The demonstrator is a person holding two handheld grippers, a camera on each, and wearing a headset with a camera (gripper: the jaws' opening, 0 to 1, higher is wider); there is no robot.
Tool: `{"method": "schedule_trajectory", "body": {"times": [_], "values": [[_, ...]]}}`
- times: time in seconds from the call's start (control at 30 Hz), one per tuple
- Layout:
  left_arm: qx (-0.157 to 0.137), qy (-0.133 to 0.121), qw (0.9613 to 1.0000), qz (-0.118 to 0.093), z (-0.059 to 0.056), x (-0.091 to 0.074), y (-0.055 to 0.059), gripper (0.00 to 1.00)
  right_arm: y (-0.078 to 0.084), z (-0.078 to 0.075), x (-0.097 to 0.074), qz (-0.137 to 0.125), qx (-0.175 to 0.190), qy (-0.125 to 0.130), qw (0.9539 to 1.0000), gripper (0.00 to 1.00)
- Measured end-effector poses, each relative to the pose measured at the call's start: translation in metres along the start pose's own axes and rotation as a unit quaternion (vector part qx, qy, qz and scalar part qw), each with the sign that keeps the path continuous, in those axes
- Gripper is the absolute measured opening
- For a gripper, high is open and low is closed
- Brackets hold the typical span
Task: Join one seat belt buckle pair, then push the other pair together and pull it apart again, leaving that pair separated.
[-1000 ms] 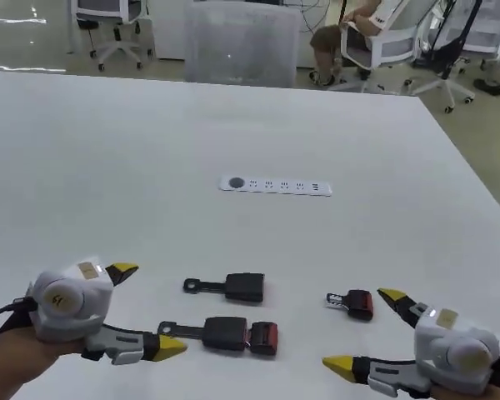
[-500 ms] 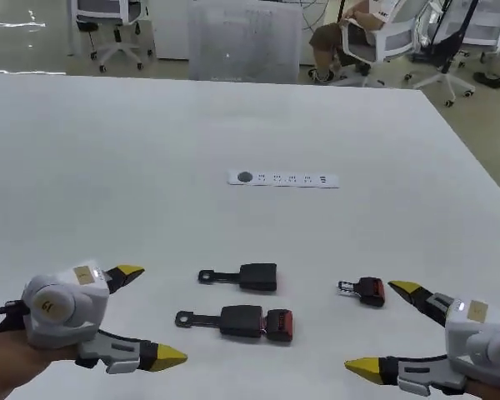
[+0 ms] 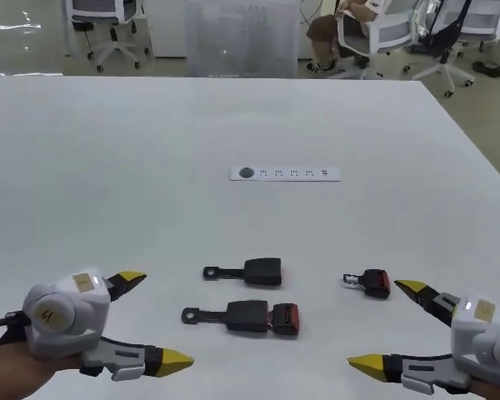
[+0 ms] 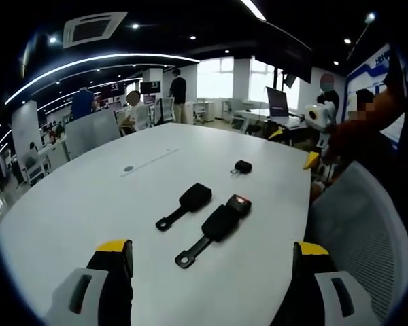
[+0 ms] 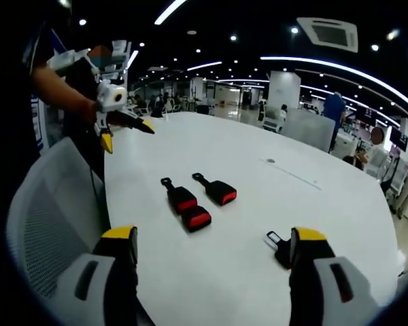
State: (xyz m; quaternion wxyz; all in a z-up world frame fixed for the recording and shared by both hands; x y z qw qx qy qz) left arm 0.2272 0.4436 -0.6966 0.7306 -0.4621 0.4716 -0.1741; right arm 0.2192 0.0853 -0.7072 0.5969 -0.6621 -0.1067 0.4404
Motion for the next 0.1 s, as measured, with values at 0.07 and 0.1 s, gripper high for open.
{"method": "schedule_trajectory", "body": {"times": [0.07, 0.1], "values": [[-0.005, -0.004, 1.0, 0.001, -0.0002, -0.0007, 0.0028, 1.0, 0.0004, 0.0004, 0.0008, -0.003, 0.006, 0.002, 1.0, 0.95], [-0.008, -0.005, 1.0, 0.0, -0.0002, -0.0009, 0.0035, 1.0, 0.0007, 0.0006, 0.0011, -0.004, 0.006, 0.002, 1.0, 0.95]]}}
Point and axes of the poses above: the centre of the closed fingertips' face, and the gripper's own axes: x roughly forward along the fingers, z roughly to its left, y roughly out of its underside, the point moved 6 cm from there along -x, roughly backward along the fingers, and after that the axes turned 11 degrees about x, right-handed, at the moved point
